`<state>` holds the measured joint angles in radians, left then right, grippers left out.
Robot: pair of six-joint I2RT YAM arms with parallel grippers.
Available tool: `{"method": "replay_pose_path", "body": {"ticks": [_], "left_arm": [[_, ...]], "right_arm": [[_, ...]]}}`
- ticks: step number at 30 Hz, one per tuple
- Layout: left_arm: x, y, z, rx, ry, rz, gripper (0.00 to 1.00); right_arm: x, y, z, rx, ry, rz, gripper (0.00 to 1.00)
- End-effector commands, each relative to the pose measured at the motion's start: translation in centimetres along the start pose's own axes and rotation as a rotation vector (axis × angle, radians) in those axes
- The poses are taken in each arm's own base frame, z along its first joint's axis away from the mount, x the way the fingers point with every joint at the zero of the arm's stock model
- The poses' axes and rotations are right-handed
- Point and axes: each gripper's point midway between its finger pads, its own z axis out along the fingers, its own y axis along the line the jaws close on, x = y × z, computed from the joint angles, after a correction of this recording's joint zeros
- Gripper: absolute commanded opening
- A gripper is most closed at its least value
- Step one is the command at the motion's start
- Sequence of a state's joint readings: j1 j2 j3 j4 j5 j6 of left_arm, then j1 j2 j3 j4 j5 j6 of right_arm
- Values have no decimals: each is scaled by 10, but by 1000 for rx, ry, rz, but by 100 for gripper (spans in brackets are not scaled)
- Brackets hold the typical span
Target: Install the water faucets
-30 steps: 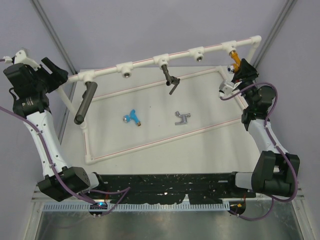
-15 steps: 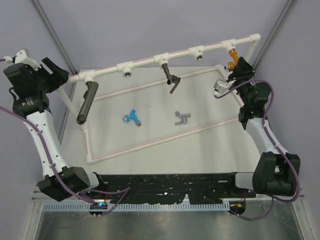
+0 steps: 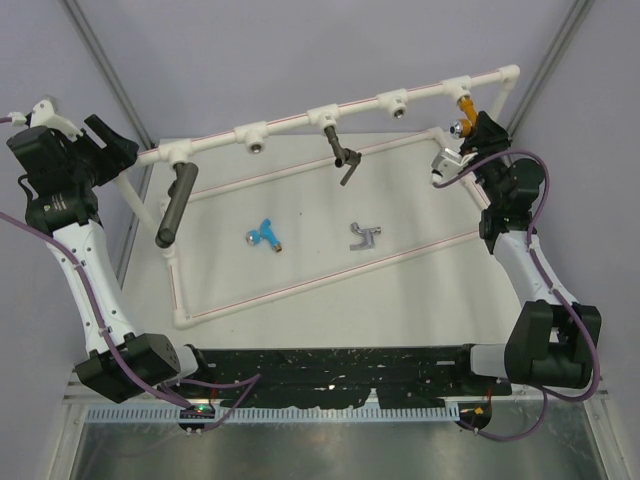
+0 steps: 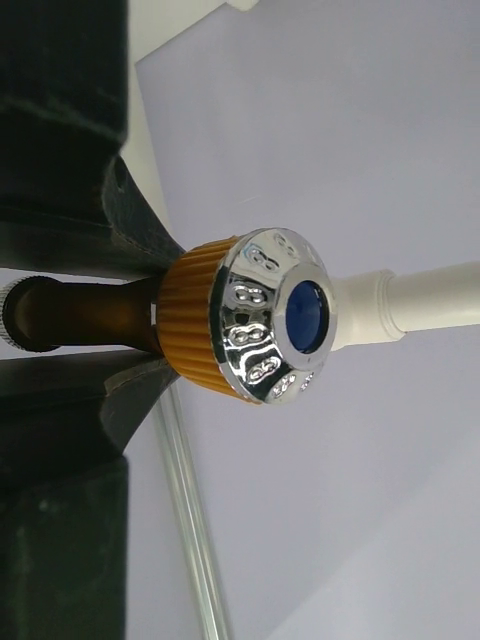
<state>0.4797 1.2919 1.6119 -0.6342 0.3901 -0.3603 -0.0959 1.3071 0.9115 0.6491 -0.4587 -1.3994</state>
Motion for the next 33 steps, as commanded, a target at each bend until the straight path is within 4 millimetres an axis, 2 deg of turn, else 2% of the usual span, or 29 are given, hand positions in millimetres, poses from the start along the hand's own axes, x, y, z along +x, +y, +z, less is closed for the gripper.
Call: {"method": "replay_pose_path", "body": {"ticks": [1, 10, 22, 33], "left_arm": [[13, -20, -7, 83, 65, -9, 75], [12, -21, -7, 89, 63, -12, 75], [10, -24, -9, 102, 54, -8, 75], [6, -28, -10, 114, 50, -5, 75]], "right_arm": [[-5, 2, 8, -14, -37, 105, 5], [-6, 10, 10, 41, -52, 343, 5], [-11, 15, 14, 147, -68, 821, 5], [-6, 20, 20, 165, -19, 1107, 5]]}}
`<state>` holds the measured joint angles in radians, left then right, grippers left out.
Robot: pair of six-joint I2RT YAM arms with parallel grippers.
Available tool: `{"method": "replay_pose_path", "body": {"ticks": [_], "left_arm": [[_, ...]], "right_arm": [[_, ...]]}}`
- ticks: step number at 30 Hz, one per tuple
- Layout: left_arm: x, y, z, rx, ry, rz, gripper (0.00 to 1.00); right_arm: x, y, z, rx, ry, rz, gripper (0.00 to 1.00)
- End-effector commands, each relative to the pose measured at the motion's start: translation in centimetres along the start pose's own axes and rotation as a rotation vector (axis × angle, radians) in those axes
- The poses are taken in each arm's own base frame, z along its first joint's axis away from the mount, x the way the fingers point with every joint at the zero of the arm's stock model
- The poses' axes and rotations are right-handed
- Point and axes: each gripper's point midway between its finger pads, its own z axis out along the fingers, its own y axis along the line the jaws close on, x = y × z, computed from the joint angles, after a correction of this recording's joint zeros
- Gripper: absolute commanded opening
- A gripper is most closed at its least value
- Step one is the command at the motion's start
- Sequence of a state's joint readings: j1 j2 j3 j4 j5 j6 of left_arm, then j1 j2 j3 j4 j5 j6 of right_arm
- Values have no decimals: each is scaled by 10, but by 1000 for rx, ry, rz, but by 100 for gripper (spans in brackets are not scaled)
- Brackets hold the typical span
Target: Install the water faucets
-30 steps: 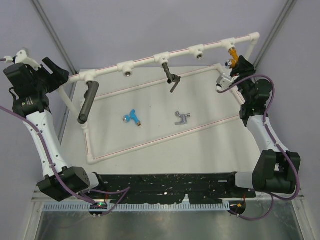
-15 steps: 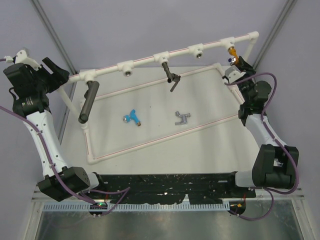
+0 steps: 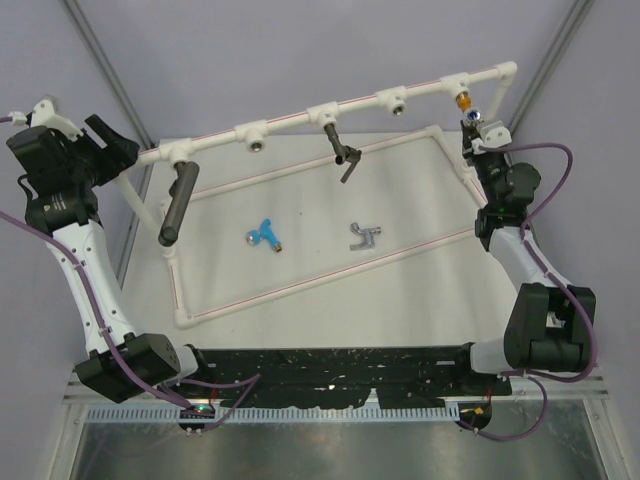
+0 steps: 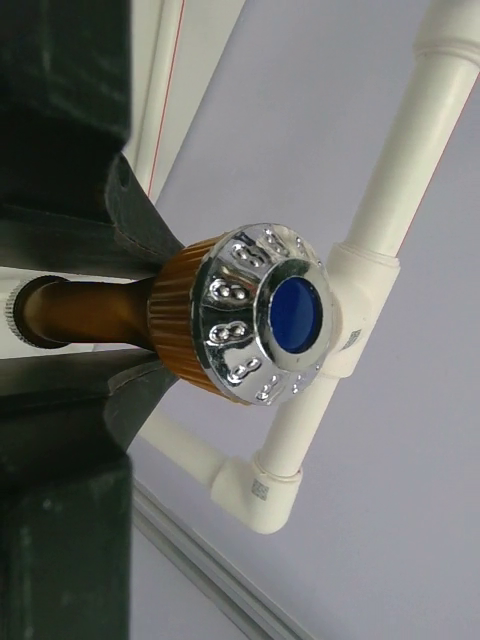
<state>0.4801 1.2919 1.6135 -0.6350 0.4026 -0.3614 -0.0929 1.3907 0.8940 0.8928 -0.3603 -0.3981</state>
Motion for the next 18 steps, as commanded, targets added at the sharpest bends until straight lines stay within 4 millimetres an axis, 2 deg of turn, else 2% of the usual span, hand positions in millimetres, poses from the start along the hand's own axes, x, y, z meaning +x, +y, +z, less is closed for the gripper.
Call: {"method": "replay_pose_path", "body": {"ticks": [1, 6, 11, 18], "left_arm": [[6, -26, -10, 102, 47, -3, 75], [8, -28, -8, 115, 56, -10, 75], [9, -28, -8, 118, 59, -11, 75], [9, -28, -10, 118, 57, -12, 75]], "right_arm": [[-1, 7, 10, -1, 13, 179, 5], [-2, 7, 11, 5, 17, 283, 5], [-1, -3, 8, 26, 28, 308, 5], [-4, -9, 10, -88, 114, 4, 5]]}}
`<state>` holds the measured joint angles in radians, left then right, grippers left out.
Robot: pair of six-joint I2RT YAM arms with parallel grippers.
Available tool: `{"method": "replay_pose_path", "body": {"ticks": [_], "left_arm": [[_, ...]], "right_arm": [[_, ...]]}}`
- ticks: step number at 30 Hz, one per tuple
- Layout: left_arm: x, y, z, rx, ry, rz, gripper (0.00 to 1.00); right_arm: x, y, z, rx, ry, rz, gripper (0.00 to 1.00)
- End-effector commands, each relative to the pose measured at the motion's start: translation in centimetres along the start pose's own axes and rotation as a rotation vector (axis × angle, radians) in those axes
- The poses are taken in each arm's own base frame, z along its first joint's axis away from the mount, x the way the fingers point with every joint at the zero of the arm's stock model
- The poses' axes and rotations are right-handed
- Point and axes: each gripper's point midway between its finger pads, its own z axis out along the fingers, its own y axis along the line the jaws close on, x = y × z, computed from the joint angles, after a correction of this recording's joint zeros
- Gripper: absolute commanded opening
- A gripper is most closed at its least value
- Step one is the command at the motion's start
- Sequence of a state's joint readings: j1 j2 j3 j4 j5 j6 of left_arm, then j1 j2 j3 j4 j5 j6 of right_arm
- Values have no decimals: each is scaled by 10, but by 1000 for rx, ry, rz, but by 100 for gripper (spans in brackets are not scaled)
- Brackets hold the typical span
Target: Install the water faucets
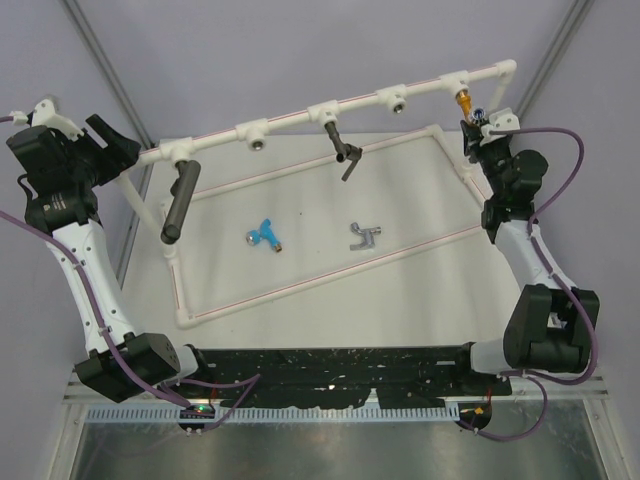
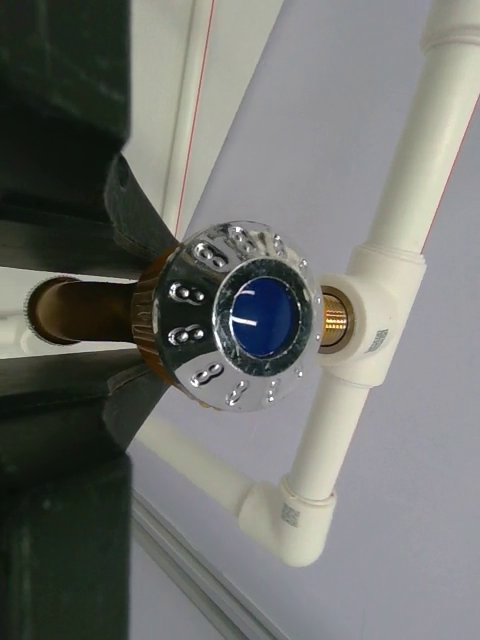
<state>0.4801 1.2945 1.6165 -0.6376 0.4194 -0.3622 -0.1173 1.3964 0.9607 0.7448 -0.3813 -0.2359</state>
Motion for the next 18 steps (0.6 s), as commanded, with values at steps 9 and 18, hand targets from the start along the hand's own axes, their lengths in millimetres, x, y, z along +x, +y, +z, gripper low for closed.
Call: {"method": "replay_pose_path", "body": {"ticks": [9, 18], "left_arm": [[9, -25, -11, 99, 49, -9, 75], [11, -25, -13, 96, 51, -6, 75]], "right_arm": [[-36, -22, 4, -119, 38, -738, 5], [-39, -29, 3, -166, 26, -1293, 5]]}}
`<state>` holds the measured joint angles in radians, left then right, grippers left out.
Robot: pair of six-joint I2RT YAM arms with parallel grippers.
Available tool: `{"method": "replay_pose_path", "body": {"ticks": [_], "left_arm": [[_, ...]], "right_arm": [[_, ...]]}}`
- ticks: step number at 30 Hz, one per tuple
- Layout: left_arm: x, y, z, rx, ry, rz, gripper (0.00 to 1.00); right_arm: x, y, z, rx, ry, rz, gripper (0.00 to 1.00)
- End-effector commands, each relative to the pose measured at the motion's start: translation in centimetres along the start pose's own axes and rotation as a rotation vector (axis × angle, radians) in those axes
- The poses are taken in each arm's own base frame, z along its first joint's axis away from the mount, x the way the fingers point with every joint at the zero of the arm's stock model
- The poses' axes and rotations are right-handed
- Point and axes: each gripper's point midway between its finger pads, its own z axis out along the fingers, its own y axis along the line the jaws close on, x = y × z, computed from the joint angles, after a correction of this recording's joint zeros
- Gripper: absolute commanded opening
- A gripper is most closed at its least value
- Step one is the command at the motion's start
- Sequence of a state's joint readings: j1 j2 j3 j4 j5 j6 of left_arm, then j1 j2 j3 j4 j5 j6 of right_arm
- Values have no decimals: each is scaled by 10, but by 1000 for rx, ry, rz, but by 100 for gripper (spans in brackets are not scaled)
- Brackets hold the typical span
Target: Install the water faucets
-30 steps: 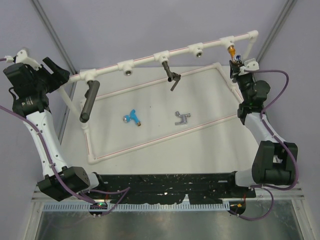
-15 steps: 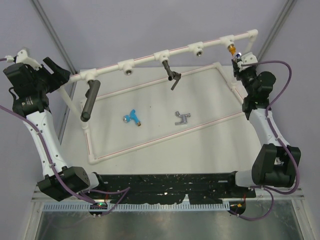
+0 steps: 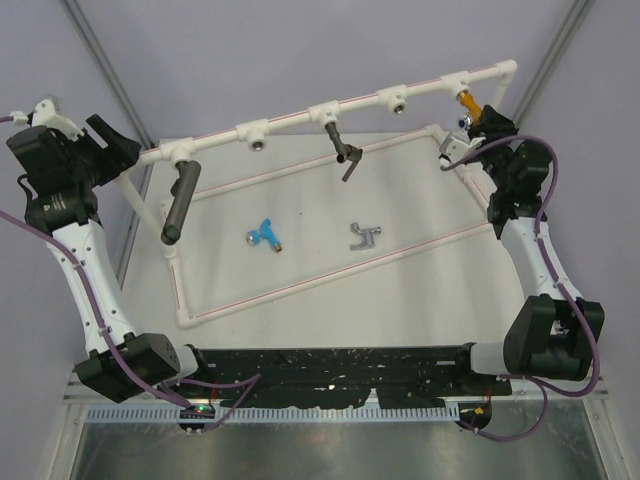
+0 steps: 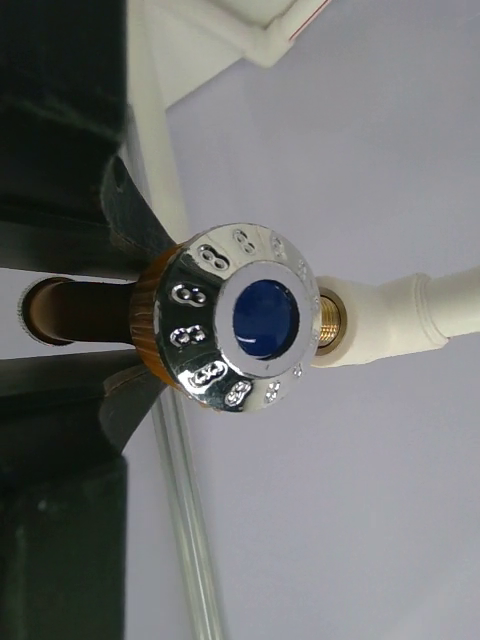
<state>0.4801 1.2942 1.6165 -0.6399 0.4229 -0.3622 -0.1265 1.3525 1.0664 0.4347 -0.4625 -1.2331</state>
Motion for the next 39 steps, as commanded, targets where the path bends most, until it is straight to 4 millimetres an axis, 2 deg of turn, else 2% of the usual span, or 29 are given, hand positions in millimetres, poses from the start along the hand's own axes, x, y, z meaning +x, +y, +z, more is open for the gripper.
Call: {"method": "replay_pose_path", "body": {"ticks": [1, 6, 11, 15, 20, 24, 30, 32, 37, 39], "left_arm": [[11, -25, -13, 95, 48, -3, 75], [11, -26, -13, 99, 51, -7, 75], [12, -25, -11, 101, 55, -10, 75], [12, -26, -11, 104, 56, -13, 75], [13, -28, -13, 108, 56, -17, 75], [13, -28, -14, 110, 57, -18, 75], [14, -30, -14, 116, 58, -15, 75], [15, -30, -13, 115, 61, -15, 75], [16, -29, -13, 115, 64, -16, 75], [16, -29, -12, 115, 64, -16, 75]], "right_arm": [[-7, -21, 0, -3, 1, -390, 5], [-8, -25, 1, -30, 12, -551, 5], [-6, -29, 4, -56, 30, -621, 5], [-12, -37, 5, -30, 15, -569, 5], [-20, -11, 7, -76, 32, -547, 5], [-27, 0, 10, -73, 50, -523, 5], [-26, -4, 10, -56, 56, -510, 5], [-25, -4, 11, -55, 47, -497, 5], [-3, -5, 3, -37, 48, -422, 5], [-3, -6, 0, -25, 29, -390, 5]]}}
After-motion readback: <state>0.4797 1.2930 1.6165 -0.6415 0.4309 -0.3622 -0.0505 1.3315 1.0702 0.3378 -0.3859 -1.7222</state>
